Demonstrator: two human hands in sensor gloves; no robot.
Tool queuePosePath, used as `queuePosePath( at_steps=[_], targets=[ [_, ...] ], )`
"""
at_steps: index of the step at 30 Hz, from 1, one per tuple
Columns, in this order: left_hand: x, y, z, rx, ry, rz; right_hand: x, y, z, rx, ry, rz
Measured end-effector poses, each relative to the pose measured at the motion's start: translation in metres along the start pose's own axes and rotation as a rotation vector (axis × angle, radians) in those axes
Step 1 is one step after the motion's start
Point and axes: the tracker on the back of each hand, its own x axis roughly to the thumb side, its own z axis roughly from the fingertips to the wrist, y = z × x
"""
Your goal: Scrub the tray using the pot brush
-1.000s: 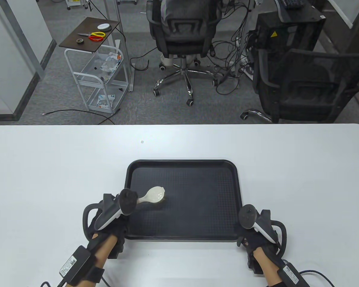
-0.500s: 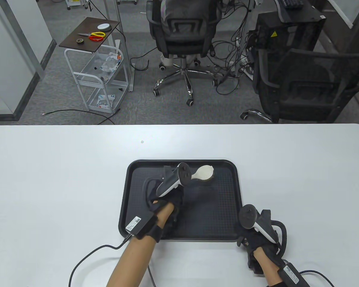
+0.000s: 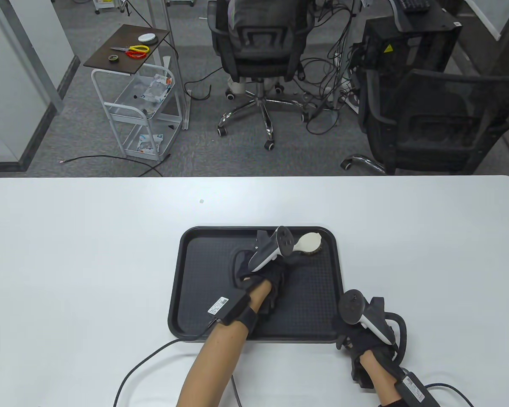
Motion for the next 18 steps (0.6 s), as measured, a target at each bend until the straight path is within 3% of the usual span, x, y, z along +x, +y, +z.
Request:
queuePosePath(
  at_steps=[6,18],
  targets=[
    [-0.055,0.009,0.010,-0.010,0.092,-0.033,0.000,0.000,0.000,0.000,0.000,-0.001],
    [-0.200,0.023,0.050,-0.045,0.355,-0.017,0.000,0.000,0.000,-0.002,0.001,0.000]
  ],
)
